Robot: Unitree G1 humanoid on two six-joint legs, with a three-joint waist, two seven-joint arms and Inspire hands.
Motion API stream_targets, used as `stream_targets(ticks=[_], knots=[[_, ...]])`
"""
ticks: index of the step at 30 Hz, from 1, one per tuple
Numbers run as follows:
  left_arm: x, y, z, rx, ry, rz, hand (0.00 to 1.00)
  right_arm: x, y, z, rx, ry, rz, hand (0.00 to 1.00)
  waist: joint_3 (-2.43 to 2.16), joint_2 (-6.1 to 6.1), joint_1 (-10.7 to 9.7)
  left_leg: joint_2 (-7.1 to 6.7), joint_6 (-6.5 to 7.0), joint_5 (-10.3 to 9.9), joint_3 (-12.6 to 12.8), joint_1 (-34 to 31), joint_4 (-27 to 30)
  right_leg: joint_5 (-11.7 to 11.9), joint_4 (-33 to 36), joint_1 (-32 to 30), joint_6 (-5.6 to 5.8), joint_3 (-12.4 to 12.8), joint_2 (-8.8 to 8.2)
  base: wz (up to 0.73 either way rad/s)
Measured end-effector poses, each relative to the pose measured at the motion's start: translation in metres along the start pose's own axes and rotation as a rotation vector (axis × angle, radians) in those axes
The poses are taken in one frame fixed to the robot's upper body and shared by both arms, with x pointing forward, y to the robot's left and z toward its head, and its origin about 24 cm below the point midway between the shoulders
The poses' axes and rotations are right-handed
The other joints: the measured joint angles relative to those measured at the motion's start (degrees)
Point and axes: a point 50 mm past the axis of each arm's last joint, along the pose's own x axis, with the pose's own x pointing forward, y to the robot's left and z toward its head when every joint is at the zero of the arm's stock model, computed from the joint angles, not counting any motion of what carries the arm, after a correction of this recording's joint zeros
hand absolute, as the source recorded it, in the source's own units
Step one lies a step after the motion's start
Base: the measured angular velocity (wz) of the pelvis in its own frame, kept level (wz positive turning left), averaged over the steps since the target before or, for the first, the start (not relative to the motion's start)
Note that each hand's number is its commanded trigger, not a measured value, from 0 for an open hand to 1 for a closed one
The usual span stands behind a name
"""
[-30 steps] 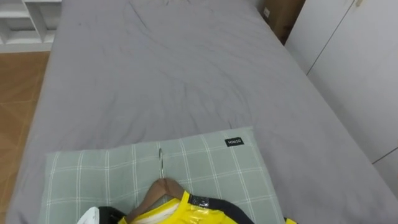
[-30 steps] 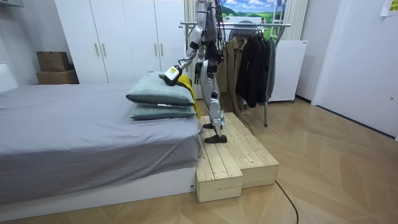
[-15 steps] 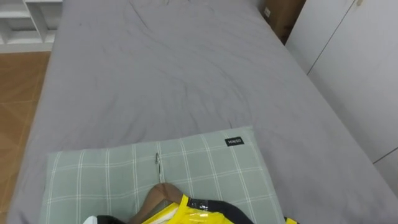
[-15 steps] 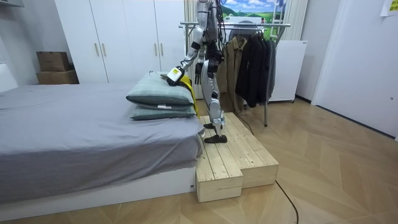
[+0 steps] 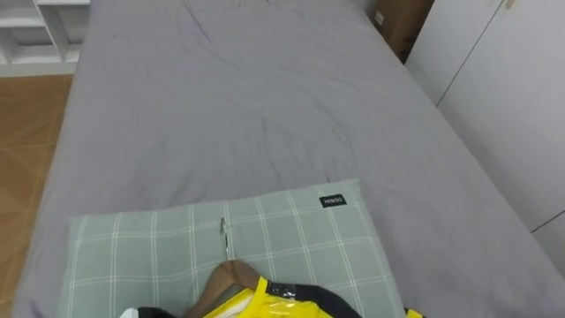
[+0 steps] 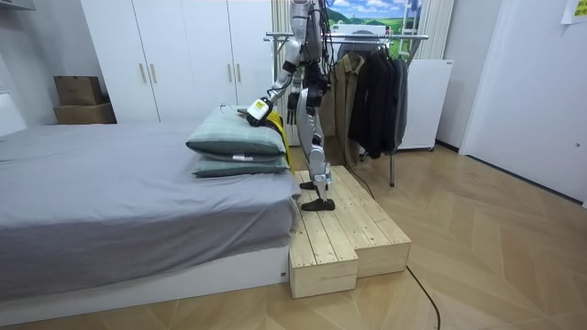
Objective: Hang clothes
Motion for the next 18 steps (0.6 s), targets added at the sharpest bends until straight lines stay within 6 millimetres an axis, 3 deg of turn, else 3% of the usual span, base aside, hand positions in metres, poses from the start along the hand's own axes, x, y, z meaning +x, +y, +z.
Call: stream_targets(ticks=[2,6,8,18], knots=[[-0.001,-0.001,-0.001,-0.001,0.004,-0.007,1.0,-0.001,-0.002,0.001,-0.001,-0.012,-0.001,0.0,0.09,0.66,-0.02,-0.04,0.0,0.0,-0.02,0.21,0.0,0.0,-0.02,0.23,0.0,-0.07,-0.06,0.0],[-0.003,-0.004,-0.005,-0.002,0.01,-0.033,1.0,-0.003,-0.01,-0.001,-0.006,-0.026,-0.013,0.0,-0.32,2.26,-0.14,-0.07,0.0,0.0,-0.16,0.25,-0.04,0.0,-0.02,0.31,0.01,-0.31,-0.09,0.0],[-0.003,-0.004,-0.005,-0.011,0.012,-0.039,1.0,-0.004,-0.013,-0.001,-0.008,-0.034,-0.022,0.0,-0.31,2.63,-0.22,-0.07,0.0,0.0,-0.21,0.27,-0.04,-0.01,-0.02,0.38,0.01,-0.42,-0.08,0.0],[-0.013,-0.006,-0.019,-0.055,0.024,-0.035,1.0,-0.006,-0.016,-0.021,0.032,-0.035,-0.027,0.0,-0.17,3.21,-1.78,-0.24,0.01,-0.01,-0.66,2.91,-0.01,-0.05,-0.02,3.35,0.08,-0.63,-0.23,0.03]])
